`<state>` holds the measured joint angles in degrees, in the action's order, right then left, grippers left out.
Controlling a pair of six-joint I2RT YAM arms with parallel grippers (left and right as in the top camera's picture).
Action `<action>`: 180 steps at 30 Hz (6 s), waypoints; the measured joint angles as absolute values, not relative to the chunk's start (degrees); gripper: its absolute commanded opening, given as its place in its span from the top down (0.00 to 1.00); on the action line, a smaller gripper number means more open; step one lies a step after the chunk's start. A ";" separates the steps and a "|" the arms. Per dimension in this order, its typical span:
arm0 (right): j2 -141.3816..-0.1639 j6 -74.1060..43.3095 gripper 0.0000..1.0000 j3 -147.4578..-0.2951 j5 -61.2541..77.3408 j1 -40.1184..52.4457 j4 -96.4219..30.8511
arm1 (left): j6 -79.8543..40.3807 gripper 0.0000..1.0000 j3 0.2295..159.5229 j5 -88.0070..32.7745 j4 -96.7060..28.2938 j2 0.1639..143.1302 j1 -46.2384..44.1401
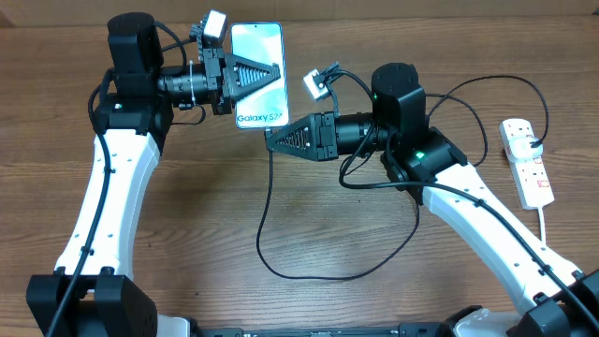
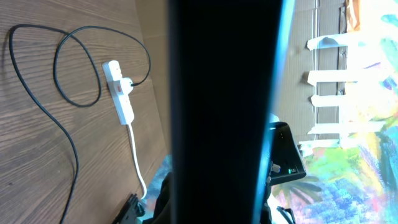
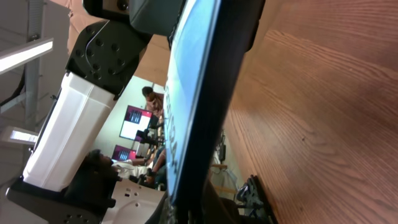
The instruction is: Plug charger to phone and switch on socket
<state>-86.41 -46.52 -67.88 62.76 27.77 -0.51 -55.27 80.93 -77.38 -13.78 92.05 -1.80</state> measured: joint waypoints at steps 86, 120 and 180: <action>-86.41 -50.98 0.96 -67.88 62.92 27.77 0.23 | -55.33 0.96 80.93 -74.70 -16.78 92.05 -1.78; -86.41 -53.65 0.96 -67.88 61.10 28.97 1.23 | -55.51 0.96 80.93 -74.28 -16.29 92.05 -1.80; -86.41 -56.99 0.96 -67.90 62.08 28.14 1.43 | -55.75 0.96 80.93 -74.81 -13.69 92.05 -1.78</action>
<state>-86.41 -56.99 -67.90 62.08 28.14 1.43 -55.75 80.93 -74.81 -13.69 92.05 -1.78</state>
